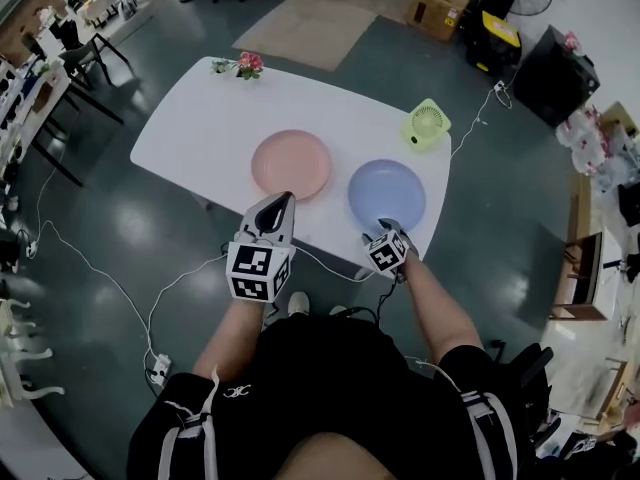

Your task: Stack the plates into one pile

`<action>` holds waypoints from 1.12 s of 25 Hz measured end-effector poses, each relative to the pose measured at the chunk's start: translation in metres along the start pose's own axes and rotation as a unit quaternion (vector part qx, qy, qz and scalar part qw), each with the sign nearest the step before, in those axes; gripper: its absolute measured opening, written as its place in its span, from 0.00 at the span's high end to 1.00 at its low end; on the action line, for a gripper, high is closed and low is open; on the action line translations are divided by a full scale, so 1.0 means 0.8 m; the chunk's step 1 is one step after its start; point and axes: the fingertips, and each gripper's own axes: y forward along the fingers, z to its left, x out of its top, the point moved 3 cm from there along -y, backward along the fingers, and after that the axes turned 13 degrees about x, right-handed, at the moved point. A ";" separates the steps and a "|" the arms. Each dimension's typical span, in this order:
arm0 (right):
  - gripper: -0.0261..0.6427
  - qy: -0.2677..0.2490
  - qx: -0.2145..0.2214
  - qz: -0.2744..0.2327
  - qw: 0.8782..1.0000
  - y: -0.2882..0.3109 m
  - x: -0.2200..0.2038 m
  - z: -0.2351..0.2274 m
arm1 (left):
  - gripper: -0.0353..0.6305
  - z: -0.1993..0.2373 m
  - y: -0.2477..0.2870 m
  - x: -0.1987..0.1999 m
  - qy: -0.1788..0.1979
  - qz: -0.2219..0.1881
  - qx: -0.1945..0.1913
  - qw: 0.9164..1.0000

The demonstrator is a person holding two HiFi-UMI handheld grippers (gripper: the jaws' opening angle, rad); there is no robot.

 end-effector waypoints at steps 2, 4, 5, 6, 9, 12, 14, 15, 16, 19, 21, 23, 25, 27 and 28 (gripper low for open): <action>0.59 -0.025 0.002 0.032 0.999 0.009 -0.005 -0.002 | 0.93 0.006 -0.003 0.001 -0.001 0.000 0.005 1.000; 0.62 -0.049 0.009 0.053 0.997 0.012 -0.005 0.003 | 0.93 0.012 -0.007 0.001 -0.002 -0.002 0.010 1.000; 0.66 -0.064 0.010 0.060 0.996 0.012 -0.003 0.005 | 0.93 0.014 -0.008 0.002 -0.003 -0.003 0.013 1.000; 0.81 -0.082 0.007 0.065 0.994 0.012 -0.001 0.007 | 0.93 0.016 -0.010 0.002 -0.004 -0.004 0.015 1.000; 0.89 -0.137 -0.006 0.072 0.988 0.011 0.003 0.012 | 0.93 0.021 -0.012 0.001 -0.006 -0.005 0.020 1.000; 0.91 -0.178 -0.035 0.070 0.981 0.007 0.015 0.017 | 0.93 0.026 -0.015 0.001 -0.008 -0.008 0.023 1.000; 0.91 -0.203 -0.057 0.074 0.975 0.004 0.030 0.020 | 0.93 0.032 -0.017 0.003 -0.010 -0.010 0.026 1.000; 0.90 -0.212 -0.066 0.072 0.972 0.001 0.040 0.022 | 0.93 0.034 -0.018 0.004 -0.011 -0.011 0.028 0.999; 0.90 -0.219 -0.075 0.065 0.971 -0.003 0.051 0.024 | 0.93 0.037 -0.019 0.004 -0.012 -0.012 0.030 0.999; 0.90 -0.239 -0.101 0.033 0.965 -0.016 0.088 0.028 | 0.93 0.041 -0.023 0.005 -0.014 -0.014 0.036 0.999; 0.90 -0.249 -0.108 0.011 0.962 -0.020 0.117 0.034 | 0.93 0.048 -0.027 0.005 -0.016 -0.014 0.042 0.999; 0.90 -0.259 -0.104 -0.008 0.960 -0.019 0.150 0.045 | 0.93 0.061 -0.033 0.003 -0.018 -0.014 0.052 0.998; 0.89 -0.273 -0.097 -0.020 0.957 -0.012 0.179 0.056 | 0.93 0.075 -0.040 0.001 -0.021 -0.015 0.065 0.998; 0.89 -0.288 -0.090 -0.025 0.953 0.000 0.203 0.070 | 0.93 0.090 -0.051 -0.002 -0.025 -0.017 0.082 0.996; 0.89 -0.295 -0.086 -0.027 0.951 0.005 0.214 0.078 | 0.93 0.098 -0.057 -0.002 -0.027 -0.017 0.091 0.995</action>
